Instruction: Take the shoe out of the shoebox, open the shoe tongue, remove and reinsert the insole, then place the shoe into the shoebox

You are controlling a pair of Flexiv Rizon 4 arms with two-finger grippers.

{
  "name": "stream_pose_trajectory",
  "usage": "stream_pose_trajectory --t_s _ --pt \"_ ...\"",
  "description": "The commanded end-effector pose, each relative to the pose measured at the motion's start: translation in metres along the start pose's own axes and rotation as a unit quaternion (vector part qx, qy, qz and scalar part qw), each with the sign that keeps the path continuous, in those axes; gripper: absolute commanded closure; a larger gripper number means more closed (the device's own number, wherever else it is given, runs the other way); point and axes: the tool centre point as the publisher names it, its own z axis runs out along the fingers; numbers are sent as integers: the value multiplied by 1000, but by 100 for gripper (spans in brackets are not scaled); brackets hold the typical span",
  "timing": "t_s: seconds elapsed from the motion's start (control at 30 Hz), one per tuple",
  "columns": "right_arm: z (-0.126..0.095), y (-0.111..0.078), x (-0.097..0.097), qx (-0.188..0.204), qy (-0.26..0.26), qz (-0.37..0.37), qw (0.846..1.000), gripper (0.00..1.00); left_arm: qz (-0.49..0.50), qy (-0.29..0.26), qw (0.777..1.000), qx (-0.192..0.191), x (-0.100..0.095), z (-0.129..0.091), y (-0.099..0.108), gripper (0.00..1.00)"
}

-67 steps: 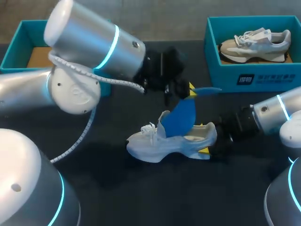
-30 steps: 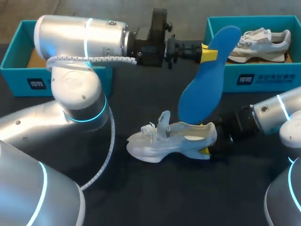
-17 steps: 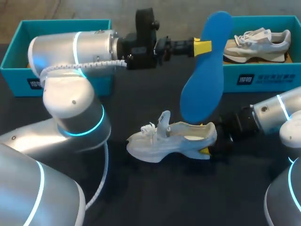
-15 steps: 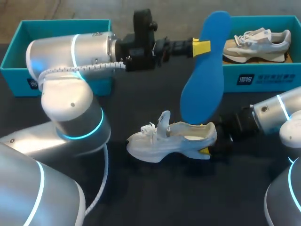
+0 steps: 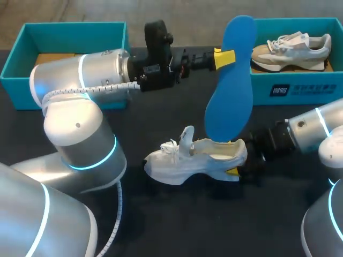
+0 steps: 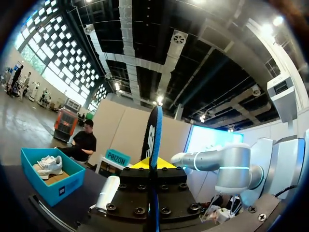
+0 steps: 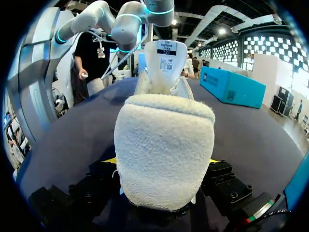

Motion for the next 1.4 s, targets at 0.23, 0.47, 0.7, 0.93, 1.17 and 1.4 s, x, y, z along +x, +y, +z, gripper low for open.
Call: stream_pose_trajectory --t_s 0.23,0.47,0.7,0.93,1.17,1.4 --pt "4 -5 -1 2 0 0 1000 100 1 -1 1000 7 0 2 3 100" --pt "4 -5 -1 2 0 0 1000 100 1 -1 1000 7 0 2 3 100" --pt "4 -5 -1 2 0 0 1000 100 0 -6 1000 12 1 3 1 100" --pt "4 -5 -1 2 0 0 1000 100 -84 -10 995 44 11 4 -16 100" --pt "4 -5 -1 2 0 0 1000 100 -196 -25 979 59 28 9 -30 100" --pt "4 -5 -1 2 0 0 1000 100 -268 -40 962 27 49 9 -39 100"
